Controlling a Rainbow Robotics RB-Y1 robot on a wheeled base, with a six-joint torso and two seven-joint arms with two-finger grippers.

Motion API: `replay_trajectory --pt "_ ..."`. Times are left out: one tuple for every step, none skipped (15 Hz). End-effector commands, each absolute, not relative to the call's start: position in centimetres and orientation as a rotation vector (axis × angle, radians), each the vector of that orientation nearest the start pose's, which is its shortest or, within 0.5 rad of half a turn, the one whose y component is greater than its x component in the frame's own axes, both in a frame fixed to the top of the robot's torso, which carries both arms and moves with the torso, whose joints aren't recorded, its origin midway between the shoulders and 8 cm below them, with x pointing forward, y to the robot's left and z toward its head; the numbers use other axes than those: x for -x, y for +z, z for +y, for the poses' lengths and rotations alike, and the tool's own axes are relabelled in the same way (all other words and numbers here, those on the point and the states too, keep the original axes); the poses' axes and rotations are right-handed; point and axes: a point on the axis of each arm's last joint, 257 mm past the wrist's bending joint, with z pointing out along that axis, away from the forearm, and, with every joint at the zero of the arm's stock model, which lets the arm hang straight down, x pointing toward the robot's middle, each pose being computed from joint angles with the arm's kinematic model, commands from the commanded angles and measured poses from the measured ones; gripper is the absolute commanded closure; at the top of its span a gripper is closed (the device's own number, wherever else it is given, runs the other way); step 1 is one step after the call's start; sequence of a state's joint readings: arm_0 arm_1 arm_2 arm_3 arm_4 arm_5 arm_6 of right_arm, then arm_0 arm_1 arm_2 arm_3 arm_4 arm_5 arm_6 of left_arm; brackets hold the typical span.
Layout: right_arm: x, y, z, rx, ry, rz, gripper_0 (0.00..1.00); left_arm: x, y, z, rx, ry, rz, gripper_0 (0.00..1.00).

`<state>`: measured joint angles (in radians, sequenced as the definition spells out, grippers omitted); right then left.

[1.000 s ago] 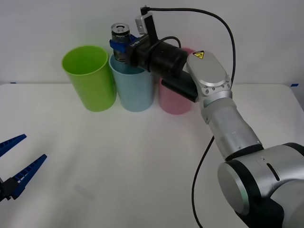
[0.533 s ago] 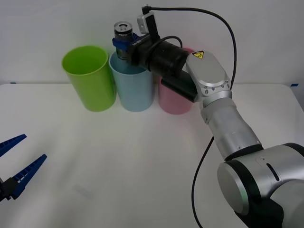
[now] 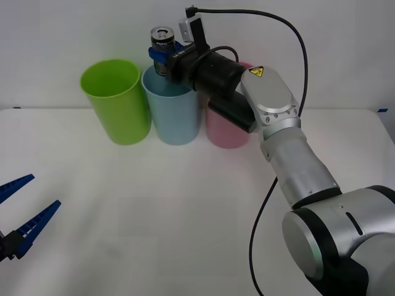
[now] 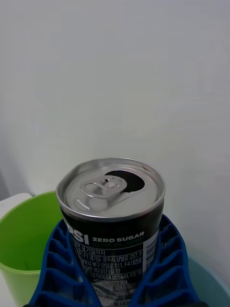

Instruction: Grasp the object on the table and drop it into the matching bin: aluminum can to the light blue bin, PET bottle to the pink bin.

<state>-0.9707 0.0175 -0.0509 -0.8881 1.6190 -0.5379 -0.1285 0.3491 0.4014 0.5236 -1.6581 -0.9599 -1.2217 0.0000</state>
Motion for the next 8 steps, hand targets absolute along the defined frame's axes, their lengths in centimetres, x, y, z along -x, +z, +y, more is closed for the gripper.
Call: replay_trajectory --pt "-65.01 -1.11 8.96 0.671 0.582 1.320 0.36 -34.23 -16.89 32.97 -0.465 -0.567 1.441 0.00" --pt "-65.03 -1.10 8.93 0.673 0.577 1.318 0.00 -34.23 -16.89 32.97 -0.465 -0.567 1.441 0.00" --pt "-65.01 -1.11 8.96 0.675 0.577 1.318 0.00 -34.23 -16.89 32.97 -0.465 -0.567 1.441 0.00" --pt "-65.03 -1.08 8.93 0.675 0.575 1.316 0.00 -34.23 -16.89 32.97 -0.465 -0.567 1.441 0.00" --pt "-65.02 -0.99 8.91 0.675 0.575 1.314 0.00 -34.23 -16.89 32.97 -0.465 -0.567 1.441 0.00" --pt "-65.02 -1.12 8.88 0.674 0.576 1.316 0.00 -34.23 -16.89 32.97 -0.465 -0.567 1.441 0.00" --pt "-64.94 -0.93 8.97 0.676 0.580 1.311 0.00 -34.23 -16.89 32.97 -0.465 -0.567 1.441 0.00" --pt "-64.87 -1.09 8.99 0.678 0.585 1.314 0.00 -34.23 -16.89 32.97 -0.465 -0.567 1.441 0.00"
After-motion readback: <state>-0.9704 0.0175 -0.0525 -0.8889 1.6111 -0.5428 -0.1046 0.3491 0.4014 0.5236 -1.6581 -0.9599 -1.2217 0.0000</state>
